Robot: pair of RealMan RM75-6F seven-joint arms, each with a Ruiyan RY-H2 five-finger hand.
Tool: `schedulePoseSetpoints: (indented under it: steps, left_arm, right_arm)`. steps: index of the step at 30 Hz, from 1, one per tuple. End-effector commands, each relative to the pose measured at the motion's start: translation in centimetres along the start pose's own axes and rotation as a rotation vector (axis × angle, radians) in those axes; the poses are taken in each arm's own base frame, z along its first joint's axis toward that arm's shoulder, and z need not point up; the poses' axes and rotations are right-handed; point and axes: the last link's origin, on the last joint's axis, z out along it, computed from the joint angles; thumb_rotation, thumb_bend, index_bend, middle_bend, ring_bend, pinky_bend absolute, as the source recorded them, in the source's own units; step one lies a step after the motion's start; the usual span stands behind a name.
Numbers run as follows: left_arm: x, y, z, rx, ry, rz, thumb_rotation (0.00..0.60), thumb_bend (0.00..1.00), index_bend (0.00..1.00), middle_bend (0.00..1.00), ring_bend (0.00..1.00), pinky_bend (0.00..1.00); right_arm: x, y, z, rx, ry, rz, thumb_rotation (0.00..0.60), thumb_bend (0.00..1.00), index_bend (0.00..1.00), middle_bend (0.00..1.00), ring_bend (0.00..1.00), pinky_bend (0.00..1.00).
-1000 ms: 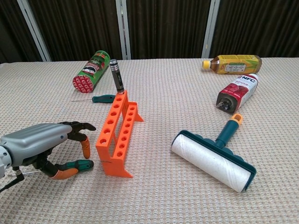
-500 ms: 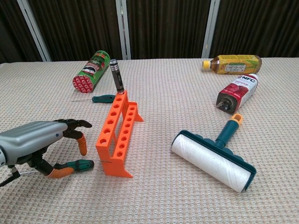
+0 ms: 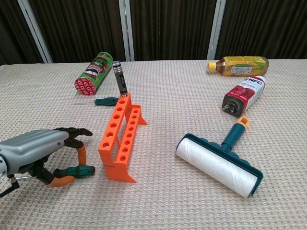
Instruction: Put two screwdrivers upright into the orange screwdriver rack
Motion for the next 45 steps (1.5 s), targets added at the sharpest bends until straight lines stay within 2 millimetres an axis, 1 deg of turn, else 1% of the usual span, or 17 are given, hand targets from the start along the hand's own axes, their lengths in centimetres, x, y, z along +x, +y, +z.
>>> schedulePoseSetpoints:
  steps: [1,7,10,12,14,15,17,19,20,22,25,29,31,33,37,40,45]
  left_arm:
    - [0.0,0.0,0.0,0.001,-0.001,-0.005,0.6,0.4,0.47,0.05,0.0,0.0]
    - [0.2,0.0,0.2,0.008,0.029,-0.031,0.6,0.52,0.54,0.11,0.0,0.0]
    - [0.6,0.1,0.1,0.004,0.052,-0.063,0.6,0.55,0.56,0.13,0.0,0.0]
    - [1.3,0.2,0.0,-0.003,0.08,-0.112,0.6,0.55,0.57,0.15,0.0,0.0]
    - [2.2,0.3,-0.1,-0.01,0.106,-0.182,0.6,0.55,0.57,0.17,0.0,0.0]
    - [3.2,0.3,-0.3,-0.022,0.133,-0.256,0.6,0.55,0.57,0.19,0.01,0.0]
    - [4.4,0.2,-0.6,-0.042,0.162,-0.331,0.6,0.55,0.58,0.22,0.04,0.0]
    - [5.6,-0.1,-0.9,-0.065,0.194,-0.397,0.6,0.55,0.58,0.26,0.07,0.02]
    - [6.5,-0.2,-1.1,-0.087,0.216,-0.447,0.6,0.55,0.59,0.26,0.08,0.03]
    - [7.5,-0.4,-1.4,-0.118,0.236,-0.512,0.6,0.55,0.6,0.28,0.09,0.05]
    - [9.2,-0.5,-2.0,-0.185,0.262,-0.658,0.6,0.55,0.61,0.29,0.09,0.06]
    - [10.6,-0.6,-2.9,-0.291,0.278,-0.835,0.6,0.55,0.63,0.26,0.08,0.05]
    - [10.8,-0.4,-3.2,-0.338,0.263,-0.923,0.6,0.55,0.63,0.25,0.07,0.05]
    - [10.7,-0.3,-3.4,-0.385,0.21,-1.007,0.6,0.55,0.63,0.23,0.06,0.05]
    - [10.6,-0.2,-3.3,-0.448,0.105,-1.093,0.6,0.55,0.63,0.21,0.04,0.02]
    - [10.4,0.2,-3.0,-0.487,0.052,-1.109,0.6,0.55,0.63,0.19,0.02,0.0]
    - [10.0,1.7,-2.0,-0.559,-0.04,-1.143,0.6,0.55,0.63,0.18,0.0,0.0]
  right_arm:
    - [0.0,0.0,0.0,0.0,0.0,0.0,0.6,0.0,0.0,0.0,0.0,0.0]
    - [0.0,0.1,-0.1,-0.004,0.001,0.003,0.6,0.0,0.0,0.0,0.0,0.0]
    - [0.0,0.1,-0.1,-0.004,0.001,0.004,0.6,0.0,0.0,0.0,0.0,0.0]
    - [0.0,0.1,-0.1,-0.003,0.002,0.003,0.6,0.0,0.0,0.0,0.0,0.0]
    - [0.0,0.1,-0.1,-0.002,0.004,0.003,0.6,0.0,0.0,0.0,0.0,0.0]
    - [0.1,0.1,-0.1,-0.001,0.005,0.003,0.6,0.0,0.0,0.0,0.0,0.0]
    - [0.1,0.1,-0.1,-0.001,0.005,0.003,0.6,0.0,0.0,0.0,0.0,0.0]
    - [0.1,0.1,-0.1,0.0,0.005,0.004,0.6,0.0,0.0,0.0,0.0,0.0]
    - [0.1,0.0,-0.2,0.001,0.006,0.004,0.6,0.0,0.0,0.0,0.0,0.0]
    - [0.1,0.0,-0.2,0.002,0.006,0.004,0.6,0.0,0.0,0.0,0.0,0.0]
    - [0.1,-0.1,-0.2,0.004,0.008,0.003,0.6,0.0,0.0,0.0,0.0,0.0]
    - [0.2,-0.2,-0.3,0.004,0.01,0.0,0.6,0.0,0.0,0.0,0.0,0.0]
    - [0.2,-0.2,-0.3,0.005,0.01,0.0,0.6,0.0,0.0,0.0,0.0,0.0]
    - [0.2,-0.3,-0.3,0.009,0.011,-0.001,0.6,0.0,0.0,0.0,0.0,0.0]
    - [0.3,-0.5,-0.2,0.012,0.012,-0.004,0.6,0.0,0.0,0.0,0.0,0.0]
    - [0.3,-0.5,-0.2,0.013,0.011,-0.005,0.6,0.0,0.0,0.0,0.0,0.0]
    - [0.2,-0.6,-0.2,0.013,0.008,-0.004,0.6,0.0,0.0,0.0,0.0,0.0]
